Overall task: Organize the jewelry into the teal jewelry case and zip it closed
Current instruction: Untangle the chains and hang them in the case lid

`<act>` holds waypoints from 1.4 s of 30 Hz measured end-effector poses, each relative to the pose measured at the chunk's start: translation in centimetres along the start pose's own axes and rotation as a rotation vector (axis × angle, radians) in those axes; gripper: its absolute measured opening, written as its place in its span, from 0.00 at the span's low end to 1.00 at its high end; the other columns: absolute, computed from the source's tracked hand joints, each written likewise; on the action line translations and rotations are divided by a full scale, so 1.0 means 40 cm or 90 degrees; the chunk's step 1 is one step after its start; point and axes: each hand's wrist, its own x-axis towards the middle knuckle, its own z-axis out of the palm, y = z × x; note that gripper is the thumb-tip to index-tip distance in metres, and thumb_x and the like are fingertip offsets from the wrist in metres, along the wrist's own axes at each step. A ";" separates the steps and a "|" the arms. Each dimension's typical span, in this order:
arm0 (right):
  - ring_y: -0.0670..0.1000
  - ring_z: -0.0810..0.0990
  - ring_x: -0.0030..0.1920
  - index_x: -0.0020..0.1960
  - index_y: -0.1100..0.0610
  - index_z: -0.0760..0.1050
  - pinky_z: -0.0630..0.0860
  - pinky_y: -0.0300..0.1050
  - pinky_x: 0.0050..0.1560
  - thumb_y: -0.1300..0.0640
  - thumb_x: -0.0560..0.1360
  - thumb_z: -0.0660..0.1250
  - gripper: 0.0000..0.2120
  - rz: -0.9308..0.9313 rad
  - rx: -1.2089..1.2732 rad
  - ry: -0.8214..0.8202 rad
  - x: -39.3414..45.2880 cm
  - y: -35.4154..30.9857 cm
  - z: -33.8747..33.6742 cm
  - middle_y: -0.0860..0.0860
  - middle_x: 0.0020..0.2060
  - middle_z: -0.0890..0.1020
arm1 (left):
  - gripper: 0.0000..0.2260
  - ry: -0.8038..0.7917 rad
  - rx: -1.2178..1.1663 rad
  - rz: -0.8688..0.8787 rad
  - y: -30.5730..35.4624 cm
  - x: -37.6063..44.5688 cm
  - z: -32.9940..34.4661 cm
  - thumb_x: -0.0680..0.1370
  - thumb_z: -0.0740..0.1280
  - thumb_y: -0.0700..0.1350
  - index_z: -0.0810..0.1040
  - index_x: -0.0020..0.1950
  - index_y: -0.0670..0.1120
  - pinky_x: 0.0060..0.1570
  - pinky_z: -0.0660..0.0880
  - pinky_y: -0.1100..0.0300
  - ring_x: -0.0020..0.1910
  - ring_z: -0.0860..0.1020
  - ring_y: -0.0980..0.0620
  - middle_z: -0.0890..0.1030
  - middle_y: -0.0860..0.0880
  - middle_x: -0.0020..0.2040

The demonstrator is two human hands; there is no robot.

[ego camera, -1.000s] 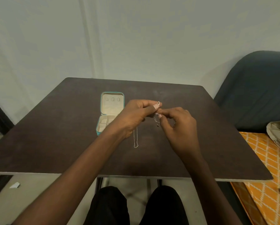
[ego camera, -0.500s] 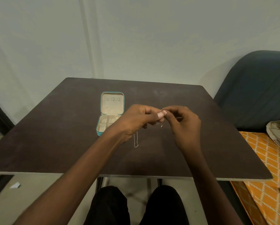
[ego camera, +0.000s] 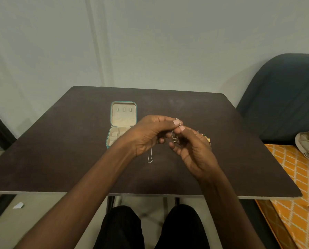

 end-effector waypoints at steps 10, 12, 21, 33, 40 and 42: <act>0.45 0.73 0.32 0.40 0.60 0.74 0.73 0.42 0.36 0.65 0.77 0.57 0.10 0.012 -0.007 -0.002 -0.012 0.023 0.012 0.49 0.27 0.74 | 0.03 0.068 -0.006 0.008 -0.006 0.005 0.000 0.75 0.68 0.41 0.75 0.43 0.46 0.28 0.64 0.66 0.27 0.73 0.60 0.79 0.53 0.31; 0.47 0.74 0.34 0.40 0.60 0.72 0.74 0.42 0.36 0.64 0.77 0.58 0.08 0.023 -0.013 -0.018 -0.017 0.035 0.010 0.50 0.29 0.76 | 0.03 0.060 0.007 0.025 -0.002 0.004 0.002 0.75 0.68 0.41 0.75 0.43 0.46 0.28 0.64 0.65 0.28 0.73 0.59 0.79 0.53 0.31; 0.45 0.71 0.36 0.45 0.56 0.79 0.70 0.39 0.35 0.55 0.71 0.68 0.06 -0.088 -0.211 -0.007 -0.009 0.045 -0.004 0.49 0.35 0.76 | 0.04 0.102 0.157 0.104 0.007 -0.006 0.001 0.73 0.71 0.42 0.76 0.44 0.47 0.28 0.67 0.68 0.28 0.73 0.60 0.80 0.51 0.32; 0.47 0.77 0.39 0.41 0.58 0.77 0.72 0.42 0.39 0.61 0.75 0.61 0.07 -0.003 -0.005 0.017 -0.016 0.048 0.007 0.49 0.36 0.81 | 0.03 0.059 0.102 0.051 0.021 -0.005 -0.009 0.76 0.67 0.44 0.76 0.42 0.48 0.25 0.65 0.68 0.26 0.70 0.60 0.81 0.53 0.32; 0.49 0.80 0.43 0.38 0.56 0.74 0.76 0.45 0.43 0.55 0.68 0.63 0.05 0.048 0.110 -0.050 -0.017 0.059 0.014 0.52 0.37 0.81 | 0.02 -0.020 0.079 0.009 0.046 -0.015 -0.011 0.76 0.66 0.43 0.75 0.44 0.47 0.27 0.64 0.66 0.26 0.71 0.58 0.79 0.53 0.31; 0.48 0.81 0.40 0.41 0.57 0.74 0.78 0.43 0.41 0.56 0.69 0.63 0.05 0.030 0.114 -0.041 -0.019 0.061 0.020 0.51 0.35 0.81 | 0.05 -0.021 0.162 0.037 0.045 -0.014 -0.019 0.73 0.70 0.42 0.76 0.45 0.50 0.29 0.66 0.67 0.29 0.74 0.59 0.81 0.54 0.33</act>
